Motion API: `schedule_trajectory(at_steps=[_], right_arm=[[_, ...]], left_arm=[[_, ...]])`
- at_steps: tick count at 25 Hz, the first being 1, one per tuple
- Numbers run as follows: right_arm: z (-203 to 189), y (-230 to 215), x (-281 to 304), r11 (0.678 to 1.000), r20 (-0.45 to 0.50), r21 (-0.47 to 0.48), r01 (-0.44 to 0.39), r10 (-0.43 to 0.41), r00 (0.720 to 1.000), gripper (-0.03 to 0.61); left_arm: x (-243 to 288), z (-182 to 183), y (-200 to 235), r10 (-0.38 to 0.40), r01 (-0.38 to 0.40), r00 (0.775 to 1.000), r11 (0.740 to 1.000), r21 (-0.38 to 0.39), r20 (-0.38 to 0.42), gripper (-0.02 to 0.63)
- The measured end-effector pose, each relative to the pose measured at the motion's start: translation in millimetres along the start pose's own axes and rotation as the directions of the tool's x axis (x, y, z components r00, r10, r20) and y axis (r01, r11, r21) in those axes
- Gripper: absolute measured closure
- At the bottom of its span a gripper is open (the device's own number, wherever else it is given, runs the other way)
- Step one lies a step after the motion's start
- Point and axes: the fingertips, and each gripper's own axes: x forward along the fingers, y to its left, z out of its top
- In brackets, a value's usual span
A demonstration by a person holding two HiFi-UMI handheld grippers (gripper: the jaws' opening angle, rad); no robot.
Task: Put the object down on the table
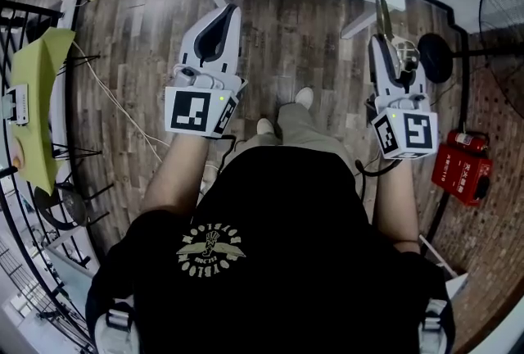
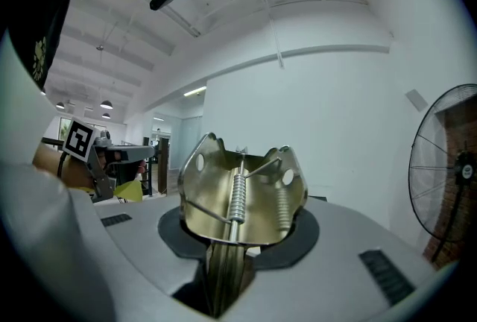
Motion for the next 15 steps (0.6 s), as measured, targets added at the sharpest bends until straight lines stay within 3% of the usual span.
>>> schedule_trajectory(at_steps=[8,15], right_arm=[[8.3,-13.3,20.0,1.0,0.004,-0.019,-0.019,0.019,1.0,0.469],[9.1,-28.3,35.1,0.999,0.004,-0.026,-0.029,0.029,1.0,0.469]], left_arm=[[24.2,-16.8,19.4,0.062,-0.063,0.997,0.997,-0.035,-0.052,0.607],[46.7,-19.6,18.3,0.051,-0.051,0.998,0.999,0.002,-0.048,0.607]])
